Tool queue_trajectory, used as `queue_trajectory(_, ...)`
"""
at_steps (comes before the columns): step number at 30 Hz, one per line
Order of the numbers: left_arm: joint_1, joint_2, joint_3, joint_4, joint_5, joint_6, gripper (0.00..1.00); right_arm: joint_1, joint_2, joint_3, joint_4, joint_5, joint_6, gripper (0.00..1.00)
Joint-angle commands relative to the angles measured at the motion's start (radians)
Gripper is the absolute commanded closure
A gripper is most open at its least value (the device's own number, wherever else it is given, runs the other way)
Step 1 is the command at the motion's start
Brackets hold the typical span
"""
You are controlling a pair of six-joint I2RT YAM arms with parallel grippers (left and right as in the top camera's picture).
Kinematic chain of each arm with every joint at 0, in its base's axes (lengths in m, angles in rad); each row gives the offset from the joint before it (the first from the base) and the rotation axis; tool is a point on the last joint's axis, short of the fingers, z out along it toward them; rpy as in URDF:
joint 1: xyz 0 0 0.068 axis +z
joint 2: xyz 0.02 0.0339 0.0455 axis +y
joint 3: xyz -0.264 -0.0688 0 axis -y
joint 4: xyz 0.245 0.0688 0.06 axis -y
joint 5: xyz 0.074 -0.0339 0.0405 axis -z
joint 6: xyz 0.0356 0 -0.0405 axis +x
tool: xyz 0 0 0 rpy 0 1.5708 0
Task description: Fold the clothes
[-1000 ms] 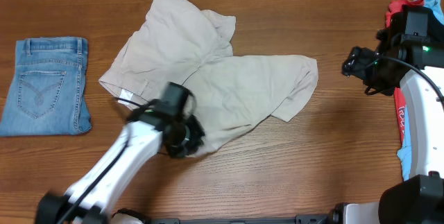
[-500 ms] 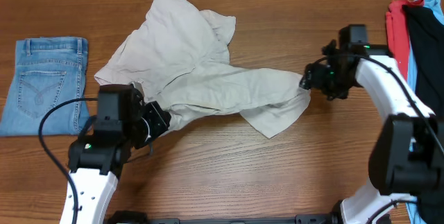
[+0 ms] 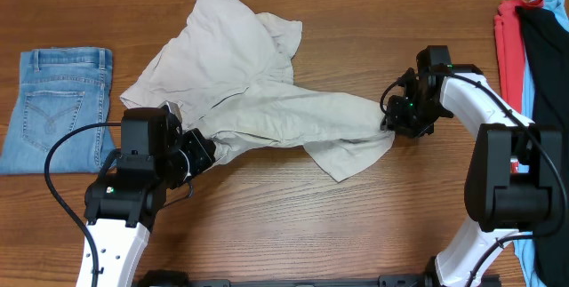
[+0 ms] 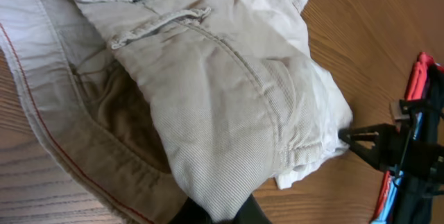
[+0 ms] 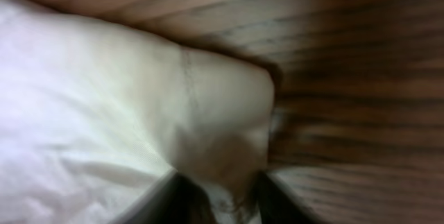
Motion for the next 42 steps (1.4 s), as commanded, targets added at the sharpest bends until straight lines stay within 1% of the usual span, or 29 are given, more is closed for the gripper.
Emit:
queue_trajectory(1, 0.011, -0.018, 0.036, 0.009, -0.045, 0.031, 0.94, 0.001, 0.005, -0.005, 0.014, -0.049, -0.005, 0.94)
queue_trajectory(2, 0.01, -0.018, 0.038, 0.008, -0.053, 0.031, 0.95, 0.001, 0.005, -0.005, 0.015, -0.051, -0.005, 0.96)
queue_trajectory(6, 0.011, -0.018, 0.051, 0.009, -0.093, 0.05, 0.96, -0.003, 0.0, 0.012, 0.007, -0.047, -0.005, 0.96)
queue_trajectory(8, 0.013, -0.018, 0.082, 0.011, -0.134, 0.087, 0.96, -0.024, -0.017, 0.068, -0.023, -0.025, -0.004, 0.96)
queue_trajectory(10, 0.021, -0.005, 0.146, 0.011, -0.18, 0.151, 0.96, -0.058, -0.045, 0.158, -0.063, 0.011, 0.0, 0.96)
queue_trajectory(12, 0.042, 0.045, 0.264, 0.01, -0.229, 0.236, 0.96, -0.113, -0.076, 0.327, -0.131, 0.08, 0.004, 0.96)
queue_trajectory(15, 0.069, 0.15, 0.465, -0.019, -0.219, 0.336, 0.96, -0.182, -0.088, 0.555, -0.235, 0.127, 0.004, 0.96)
queue_trajectory(17, 0.072, 0.217, 0.591, -0.052, -0.22, 0.381, 0.96, -0.224, -0.088, 0.695, -0.302, 0.138, 0.008, 0.96)
queue_trajectory(19, 0.072, 0.293, 0.736, -0.115, -0.216, 0.423, 0.96, -0.259, -0.088, 0.805, -0.363, 0.138, 0.007, 0.96)
queue_trajectory(21, 0.07, 0.345, 0.838, -0.188, -0.205, 0.438, 0.96, -0.277, -0.088, 0.859, -0.409, 0.134, 0.007, 0.96)
queue_trajectory(24, 0.069, 0.39, 0.923, -0.32, -0.136, 0.438, 0.96, -0.28, -0.087, 0.867, -0.484, 0.135, 0.003, 0.96)
queue_trajectory(27, 0.068, 0.406, 0.92, -0.446, -0.052, 0.437, 0.96, -0.275, -0.087, 0.819, -0.535, 0.148, -0.001, 0.96)
queue_trajectory(31, 0.067, 0.444, 0.912, -0.601, 0.025, 0.439, 0.96, -0.275, -0.087, 0.737, -0.554, 0.235, 0.0, 0.96)
queue_trajectory(34, 0.051, 0.462, 0.87, -0.622, 0.086, 0.484, 0.96, -0.28, -0.087, 0.682, -0.542, 0.247, 0.003, 0.96)
queue_trajectory(39, 0.013, 0.487, 0.788, -0.566, 0.101, 0.502, 0.96, -0.28, -0.087, 0.657, -0.526, 0.252, 0.003, 0.96)
queue_trajectory(42, -0.042, 0.497, 0.704, -0.552, 0.119, 0.51, 0.96, -0.28, -0.087, 0.657, -0.537, 0.312, 0.025, 0.96)
